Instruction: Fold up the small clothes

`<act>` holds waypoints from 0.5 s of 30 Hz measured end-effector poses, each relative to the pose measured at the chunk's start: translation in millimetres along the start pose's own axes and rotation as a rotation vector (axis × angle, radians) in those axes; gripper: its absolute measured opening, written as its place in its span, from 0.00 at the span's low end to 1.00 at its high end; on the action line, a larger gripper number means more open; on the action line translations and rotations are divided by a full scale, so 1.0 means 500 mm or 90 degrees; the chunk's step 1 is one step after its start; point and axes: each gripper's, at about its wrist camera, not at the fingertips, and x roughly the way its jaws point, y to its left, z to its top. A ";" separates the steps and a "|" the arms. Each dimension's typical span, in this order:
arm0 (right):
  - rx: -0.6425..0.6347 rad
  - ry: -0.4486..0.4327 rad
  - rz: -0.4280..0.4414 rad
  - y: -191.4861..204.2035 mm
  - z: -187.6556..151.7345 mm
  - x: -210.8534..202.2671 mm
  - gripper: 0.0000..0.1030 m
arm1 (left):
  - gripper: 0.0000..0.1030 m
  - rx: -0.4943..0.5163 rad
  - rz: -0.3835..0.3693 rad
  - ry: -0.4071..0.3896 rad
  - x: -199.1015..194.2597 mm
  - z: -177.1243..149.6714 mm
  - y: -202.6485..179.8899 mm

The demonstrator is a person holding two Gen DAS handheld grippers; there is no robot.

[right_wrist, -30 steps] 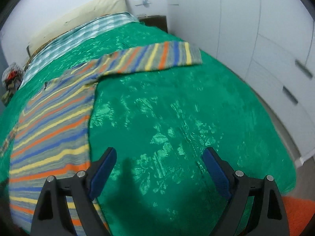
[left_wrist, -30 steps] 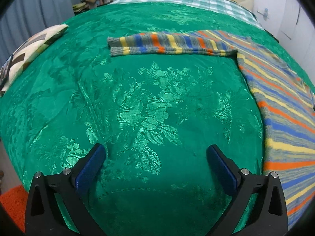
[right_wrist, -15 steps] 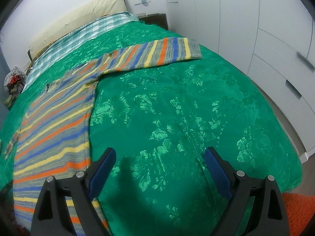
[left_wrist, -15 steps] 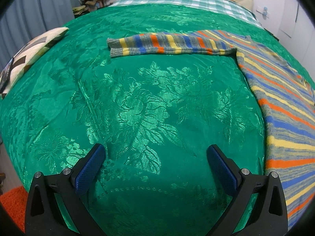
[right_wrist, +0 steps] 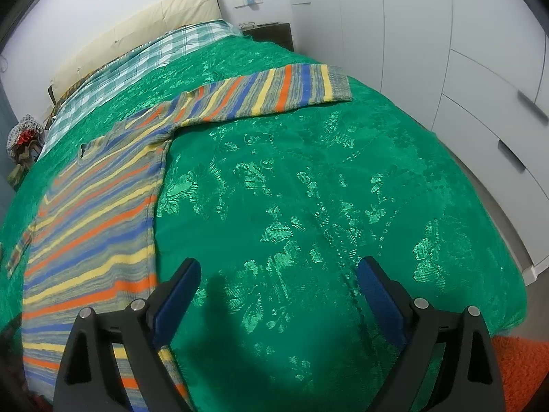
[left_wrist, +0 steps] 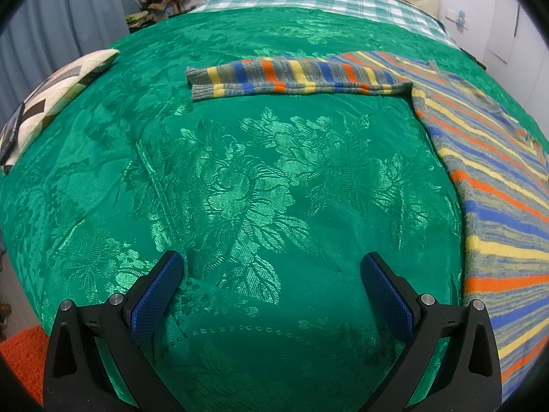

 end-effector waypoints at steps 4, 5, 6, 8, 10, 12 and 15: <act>-0.001 0.000 0.000 0.000 -0.001 0.000 0.90 | 1.00 0.001 0.000 -0.001 0.000 -0.001 0.000; 0.000 0.000 0.000 0.000 0.000 0.000 0.90 | 1.00 0.001 0.001 -0.001 0.001 -0.001 0.000; 0.000 0.000 0.000 0.000 0.000 0.000 0.90 | 1.00 0.001 0.001 -0.001 0.001 -0.001 0.000; 0.000 0.000 0.000 0.000 0.000 0.001 0.90 | 1.00 0.001 0.001 -0.001 0.000 -0.001 0.000; 0.000 0.000 -0.001 0.000 0.000 0.001 0.90 | 1.00 0.002 0.001 -0.002 0.001 -0.001 0.000; 0.000 0.000 -0.001 0.000 0.000 0.001 0.90 | 1.00 0.003 0.001 -0.003 0.001 -0.001 0.000; 0.000 0.000 -0.001 0.000 -0.001 0.001 0.90 | 1.00 0.003 0.002 -0.003 0.001 -0.002 0.000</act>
